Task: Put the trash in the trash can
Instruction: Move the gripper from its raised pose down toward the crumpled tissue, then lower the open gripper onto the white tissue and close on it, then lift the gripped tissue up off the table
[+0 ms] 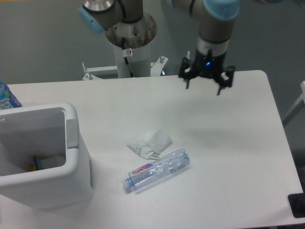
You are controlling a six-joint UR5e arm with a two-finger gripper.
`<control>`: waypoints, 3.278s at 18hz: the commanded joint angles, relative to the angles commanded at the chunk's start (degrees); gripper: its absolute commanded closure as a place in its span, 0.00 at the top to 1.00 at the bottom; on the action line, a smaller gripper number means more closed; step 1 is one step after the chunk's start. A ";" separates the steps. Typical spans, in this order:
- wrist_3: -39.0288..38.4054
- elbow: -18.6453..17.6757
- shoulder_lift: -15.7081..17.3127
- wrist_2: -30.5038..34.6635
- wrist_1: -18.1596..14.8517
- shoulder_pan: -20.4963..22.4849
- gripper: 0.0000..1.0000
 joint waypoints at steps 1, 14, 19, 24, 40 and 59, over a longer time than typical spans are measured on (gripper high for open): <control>-0.26 -0.45 -0.87 -0.09 0.18 -0.96 1.00; -5.71 -2.12 -9.58 -1.50 9.67 -9.58 1.00; -5.80 -2.12 -11.34 -0.36 10.46 -10.11 1.00; -5.80 -1.94 -13.01 2.71 12.30 -10.38 1.00; -9.84 -1.24 -13.80 5.54 13.98 -10.99 0.00; -4.27 12.45 -4.93 -1.65 -3.08 -5.81 0.00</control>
